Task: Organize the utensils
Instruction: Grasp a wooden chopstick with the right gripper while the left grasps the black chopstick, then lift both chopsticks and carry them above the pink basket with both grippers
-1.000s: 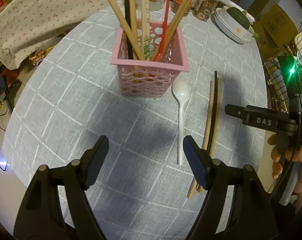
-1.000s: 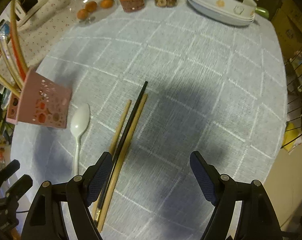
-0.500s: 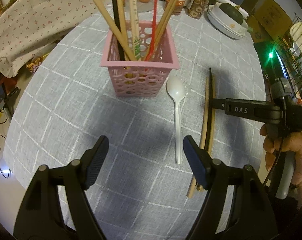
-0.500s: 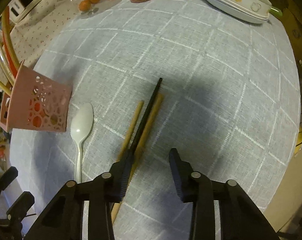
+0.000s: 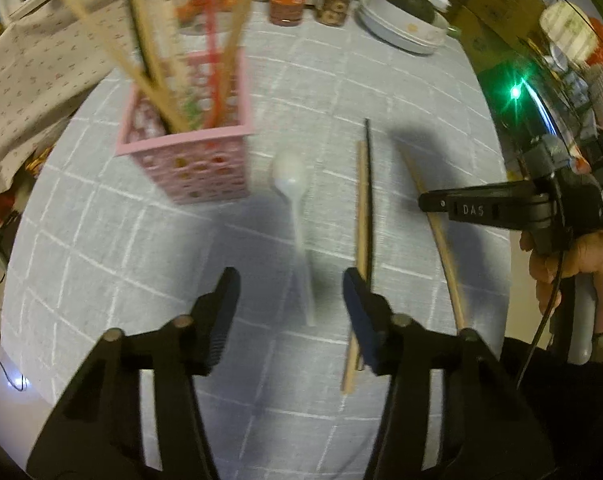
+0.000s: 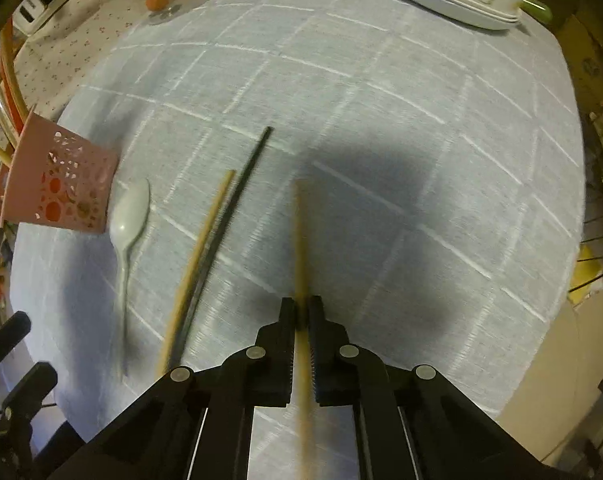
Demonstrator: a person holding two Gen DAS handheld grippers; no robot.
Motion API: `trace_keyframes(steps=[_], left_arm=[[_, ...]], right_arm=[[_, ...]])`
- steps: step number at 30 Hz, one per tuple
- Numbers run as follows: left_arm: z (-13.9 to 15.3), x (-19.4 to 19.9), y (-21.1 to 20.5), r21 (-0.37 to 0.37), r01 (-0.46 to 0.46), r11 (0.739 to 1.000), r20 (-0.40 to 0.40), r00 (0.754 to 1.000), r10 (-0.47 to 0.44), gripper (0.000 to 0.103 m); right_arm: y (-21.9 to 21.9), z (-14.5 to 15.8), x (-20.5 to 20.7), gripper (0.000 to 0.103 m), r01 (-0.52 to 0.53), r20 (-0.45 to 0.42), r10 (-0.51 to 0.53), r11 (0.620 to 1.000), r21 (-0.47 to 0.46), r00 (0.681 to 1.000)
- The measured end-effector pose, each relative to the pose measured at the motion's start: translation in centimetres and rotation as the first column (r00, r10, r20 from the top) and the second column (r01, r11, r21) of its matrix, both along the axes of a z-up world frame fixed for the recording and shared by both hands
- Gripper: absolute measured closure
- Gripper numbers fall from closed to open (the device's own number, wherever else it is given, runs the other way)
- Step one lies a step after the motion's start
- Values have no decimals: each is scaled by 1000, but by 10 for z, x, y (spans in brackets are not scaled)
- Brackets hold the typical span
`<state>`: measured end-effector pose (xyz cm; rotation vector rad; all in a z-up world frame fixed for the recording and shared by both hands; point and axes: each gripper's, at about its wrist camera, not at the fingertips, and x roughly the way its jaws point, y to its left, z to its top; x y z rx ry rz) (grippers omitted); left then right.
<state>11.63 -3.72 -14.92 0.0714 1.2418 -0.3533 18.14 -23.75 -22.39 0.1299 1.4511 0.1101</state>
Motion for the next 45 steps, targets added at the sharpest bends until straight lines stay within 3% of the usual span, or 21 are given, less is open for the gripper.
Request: trace_keyframes(steps=[6, 9, 17, 22, 26, 36, 42, 45], left_arm=[[-10, 0, -43, -24, 112, 993, 22, 994, -111, 76], [-16, 10, -59, -72, 150, 986, 45, 988, -147, 85], [-43, 33, -90, -81, 173, 982, 86, 982, -166, 85], [-48, 37, -95, -41, 146, 988, 98, 985, -142, 85], [-44, 39, -93, -49, 130, 990, 116, 986, -124, 85], [-50, 51, -101, -61, 120, 991, 103, 988, -114, 85], [-57, 63, -98, -55, 63, 997, 69, 996, -59, 86], [-56, 64, -102, -27, 50, 998, 59, 997, -48, 95]], right_arm=[[-36, 15, -17, 97, 17, 39, -20, 998, 54, 999], [-51, 18, -25, 97, 21, 43, -24, 997, 72, 999], [-72, 21, -27, 97, 35, 45, -41, 992, 122, 998], [-71, 19, -23, 97, 22, 44, -28, 990, 142, 999], [-76, 20, -27, 97, 13, 42, -19, 989, 150, 999], [-83, 15, -29, 96, 34, 27, -39, 987, 160, 999], [-82, 12, -28, 96, 37, 22, -41, 987, 157, 999], [-81, 12, -27, 96, 39, 25, -43, 988, 151, 999]])
